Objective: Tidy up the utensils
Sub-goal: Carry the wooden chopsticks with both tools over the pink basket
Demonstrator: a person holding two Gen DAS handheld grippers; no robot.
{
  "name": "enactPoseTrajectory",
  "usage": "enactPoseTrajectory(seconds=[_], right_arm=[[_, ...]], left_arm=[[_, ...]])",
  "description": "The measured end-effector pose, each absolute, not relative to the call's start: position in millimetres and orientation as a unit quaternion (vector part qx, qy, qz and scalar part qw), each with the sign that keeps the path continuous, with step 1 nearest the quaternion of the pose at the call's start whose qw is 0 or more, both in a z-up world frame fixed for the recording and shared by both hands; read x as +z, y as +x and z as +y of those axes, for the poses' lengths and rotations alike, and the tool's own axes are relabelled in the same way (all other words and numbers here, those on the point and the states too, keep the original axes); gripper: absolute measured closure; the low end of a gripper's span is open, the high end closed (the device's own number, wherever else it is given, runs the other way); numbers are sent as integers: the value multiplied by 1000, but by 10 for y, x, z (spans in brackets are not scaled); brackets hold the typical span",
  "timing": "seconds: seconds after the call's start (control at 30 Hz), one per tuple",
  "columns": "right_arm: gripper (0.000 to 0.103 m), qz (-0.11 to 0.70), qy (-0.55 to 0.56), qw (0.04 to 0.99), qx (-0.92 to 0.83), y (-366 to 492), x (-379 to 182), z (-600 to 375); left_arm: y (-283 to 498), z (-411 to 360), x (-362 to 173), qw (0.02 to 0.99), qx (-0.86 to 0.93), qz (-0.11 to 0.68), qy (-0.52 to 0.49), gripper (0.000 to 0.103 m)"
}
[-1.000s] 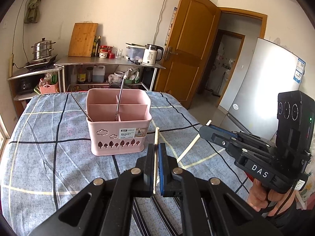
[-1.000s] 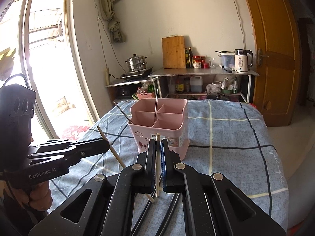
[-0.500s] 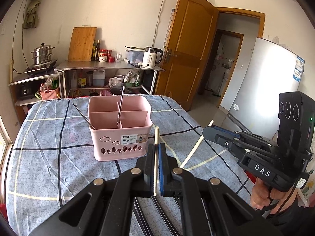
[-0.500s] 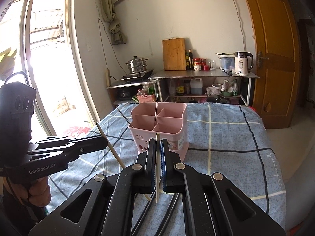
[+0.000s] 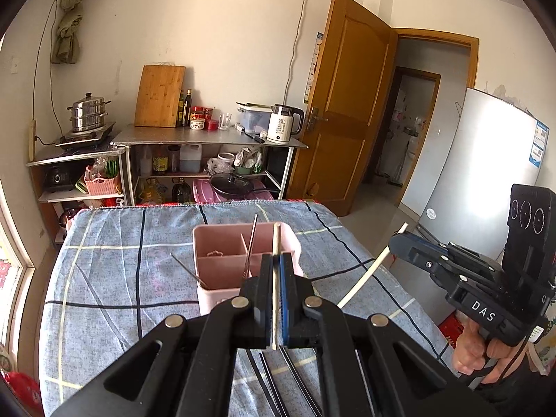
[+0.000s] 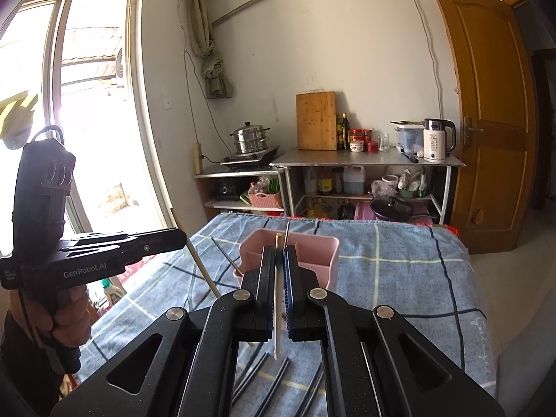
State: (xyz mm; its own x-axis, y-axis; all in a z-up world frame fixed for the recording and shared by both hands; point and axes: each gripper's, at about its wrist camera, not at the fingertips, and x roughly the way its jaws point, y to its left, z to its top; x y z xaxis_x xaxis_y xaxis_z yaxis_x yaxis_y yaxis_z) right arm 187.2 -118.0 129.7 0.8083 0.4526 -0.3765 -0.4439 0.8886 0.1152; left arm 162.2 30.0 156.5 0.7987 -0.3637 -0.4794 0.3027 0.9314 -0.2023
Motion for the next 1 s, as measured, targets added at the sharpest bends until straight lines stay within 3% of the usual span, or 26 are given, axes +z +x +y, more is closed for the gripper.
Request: enactPoseTrajectory(seconds=[0.43, 1.0], right_arm=[[98, 151, 34, 957, 244, 2333, 1622, -906], [98, 213, 26, 948, 234, 2859, 1098, -740]], left_arm=[[2010, 531, 1937, 964, -151, 211, -59, 99], [2466, 610, 1312, 952, -137, 268, -60, 99]])
